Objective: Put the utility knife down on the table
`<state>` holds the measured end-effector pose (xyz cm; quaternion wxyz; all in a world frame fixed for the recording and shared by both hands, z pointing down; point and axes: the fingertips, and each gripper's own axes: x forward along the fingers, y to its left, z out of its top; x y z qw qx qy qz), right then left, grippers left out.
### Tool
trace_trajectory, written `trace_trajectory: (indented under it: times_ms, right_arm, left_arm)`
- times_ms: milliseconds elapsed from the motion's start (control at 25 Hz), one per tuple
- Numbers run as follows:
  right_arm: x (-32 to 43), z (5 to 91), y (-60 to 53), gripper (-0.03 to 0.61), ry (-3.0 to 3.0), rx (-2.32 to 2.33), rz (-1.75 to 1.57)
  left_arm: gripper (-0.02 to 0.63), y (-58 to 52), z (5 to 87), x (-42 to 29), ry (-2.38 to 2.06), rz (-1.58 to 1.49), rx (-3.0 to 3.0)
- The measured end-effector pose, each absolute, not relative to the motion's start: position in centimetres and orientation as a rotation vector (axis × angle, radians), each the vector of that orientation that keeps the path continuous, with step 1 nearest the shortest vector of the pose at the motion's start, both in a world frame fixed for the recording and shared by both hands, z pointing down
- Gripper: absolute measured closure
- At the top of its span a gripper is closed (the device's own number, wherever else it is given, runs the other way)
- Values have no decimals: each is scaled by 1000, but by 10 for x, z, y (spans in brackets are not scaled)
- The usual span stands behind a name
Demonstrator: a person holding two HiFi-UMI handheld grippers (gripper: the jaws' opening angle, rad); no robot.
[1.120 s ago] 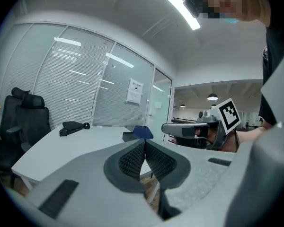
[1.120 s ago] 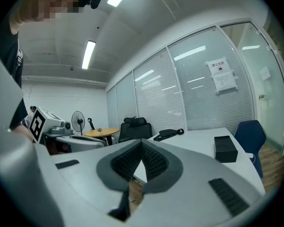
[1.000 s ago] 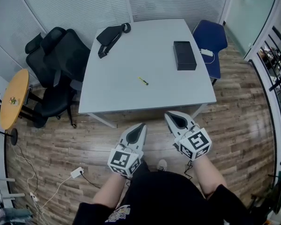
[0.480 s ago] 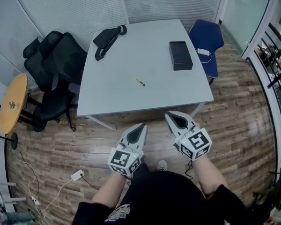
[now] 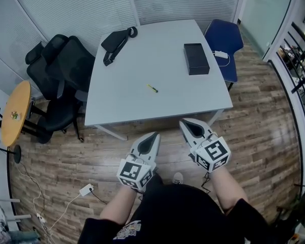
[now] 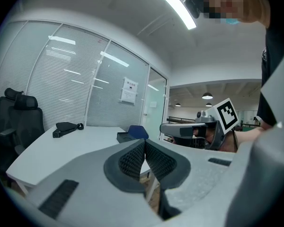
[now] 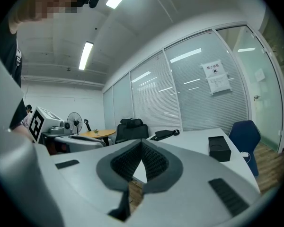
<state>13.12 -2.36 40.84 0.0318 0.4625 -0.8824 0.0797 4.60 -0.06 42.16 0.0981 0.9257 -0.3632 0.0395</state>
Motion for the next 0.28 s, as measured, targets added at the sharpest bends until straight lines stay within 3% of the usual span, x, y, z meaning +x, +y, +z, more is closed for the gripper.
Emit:
trace_trajectory:
  times_ms: [280]
  right_arm:
    - [132, 410, -24, 575, -2726, 1428, 255]
  left_arm:
    - [607, 0, 422, 49, -1076, 116, 2739]
